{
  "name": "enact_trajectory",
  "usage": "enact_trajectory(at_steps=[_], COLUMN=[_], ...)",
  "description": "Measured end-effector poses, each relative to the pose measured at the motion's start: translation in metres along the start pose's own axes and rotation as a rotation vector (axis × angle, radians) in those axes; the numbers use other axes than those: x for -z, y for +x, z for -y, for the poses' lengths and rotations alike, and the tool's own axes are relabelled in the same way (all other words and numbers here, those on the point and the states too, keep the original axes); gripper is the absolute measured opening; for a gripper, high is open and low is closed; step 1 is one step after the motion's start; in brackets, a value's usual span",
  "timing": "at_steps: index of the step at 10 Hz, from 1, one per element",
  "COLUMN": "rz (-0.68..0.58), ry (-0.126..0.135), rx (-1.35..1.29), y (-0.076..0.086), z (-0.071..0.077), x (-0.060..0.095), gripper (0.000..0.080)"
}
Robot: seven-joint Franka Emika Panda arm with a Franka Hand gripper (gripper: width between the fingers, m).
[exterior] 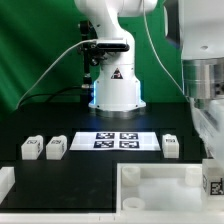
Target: Assemble one leg
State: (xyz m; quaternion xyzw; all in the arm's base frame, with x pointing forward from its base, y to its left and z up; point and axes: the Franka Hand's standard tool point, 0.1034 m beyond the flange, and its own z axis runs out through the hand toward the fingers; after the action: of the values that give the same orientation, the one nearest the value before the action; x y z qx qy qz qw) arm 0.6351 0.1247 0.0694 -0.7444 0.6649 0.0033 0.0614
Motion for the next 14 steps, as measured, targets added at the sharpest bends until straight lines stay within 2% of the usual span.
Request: enact_trajectory(at_steps=[3, 4, 5, 8, 10, 11, 12, 13, 14], rz=[-0.001, -0.007, -0.007, -0.015, -0.020, -0.020, -0.020, -0.019, -0.020], ry=[-0.004, -0.028, -0.030, -0.027, -0.034, -0.032, -0.031, -0.029, -0.028], rx=[0.330, 0.588, 0.780, 1.188, 1.317, 1.284, 1.264, 1.203, 1.112], y=[0.000, -0.002, -0.001, 0.019, 0.037, 0.033, 0.033, 0.033, 0.033], z=[0.000, 0.001, 0.002, 0.000, -0.001, -0.001, -0.001, -0.001, -0.001], x=[0.000, 0.003, 0.004, 0.001, -0.004, -0.004, -0.004, -0.004, -0.004], gripper=[0.0648, 0.0648, 0.0648, 0.0648, 0.0648, 0.0527, 0.0527, 0.0384, 0.0285])
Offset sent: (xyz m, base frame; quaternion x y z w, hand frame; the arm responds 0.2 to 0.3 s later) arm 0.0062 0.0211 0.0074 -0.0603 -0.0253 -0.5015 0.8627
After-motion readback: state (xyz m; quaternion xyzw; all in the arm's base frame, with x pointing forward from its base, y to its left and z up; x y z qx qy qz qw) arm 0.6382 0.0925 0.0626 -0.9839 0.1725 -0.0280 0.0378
